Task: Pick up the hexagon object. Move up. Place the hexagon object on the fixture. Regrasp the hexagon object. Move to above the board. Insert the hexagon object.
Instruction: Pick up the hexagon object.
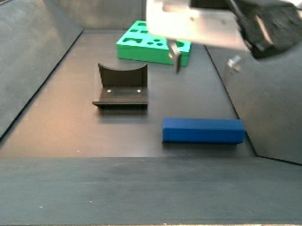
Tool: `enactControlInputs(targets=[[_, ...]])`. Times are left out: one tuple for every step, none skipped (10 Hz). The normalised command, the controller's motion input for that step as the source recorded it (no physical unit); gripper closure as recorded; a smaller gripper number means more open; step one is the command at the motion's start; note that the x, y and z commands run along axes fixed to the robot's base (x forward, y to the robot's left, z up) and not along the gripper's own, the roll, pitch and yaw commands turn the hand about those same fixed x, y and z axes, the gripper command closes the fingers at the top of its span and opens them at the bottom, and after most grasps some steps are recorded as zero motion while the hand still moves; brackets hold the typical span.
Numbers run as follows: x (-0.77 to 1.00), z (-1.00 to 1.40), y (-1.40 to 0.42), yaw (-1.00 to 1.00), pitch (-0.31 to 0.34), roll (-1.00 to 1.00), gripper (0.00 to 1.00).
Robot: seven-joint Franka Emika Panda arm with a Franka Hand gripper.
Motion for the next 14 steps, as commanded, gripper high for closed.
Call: enactControlInputs(targets=[[-0.24,-0.2,0.84,-0.09,-0.051,0.0,0.0],[-0.11,-0.18,0.71,-0.25,-0.059,0.0,0.0],[0.0,-0.11,0.37,-0.63,-0.077,0.0,0.0],[0.05,-0.14,0.15,-0.87,-0.073,0.0,0.0],[-0.11,-0.31,0.13,-0.86,-0.14,0.0,0.0],[-0.5,-0.17,0.0,-0.36,0.0,0.04,0.0],[-0.11,-0.72,0.0,-0.93,-0.149,-0.09,0.0],[0.0,-0.7,0.0,-1.0,-0.209,-0.05,0.0],[0.0,-0.69,0.0,-1.0,-0.211,-0.04,0.0],[0.0,-0.7,0.0,-1.0,-0.209,-0.05,0.0],[0.0,-0.69,0.0,-1.0,-0.213,-0.05,0.0],[0.0,-0.69,0.0,-1.0,-0.213,-0.05,0.0],[0.0,-0.68,0.0,-1.0,-0.217,-0.06,0.0],[0.0,-0.68,0.0,-1.0,-0.214,-0.05,0.0]])
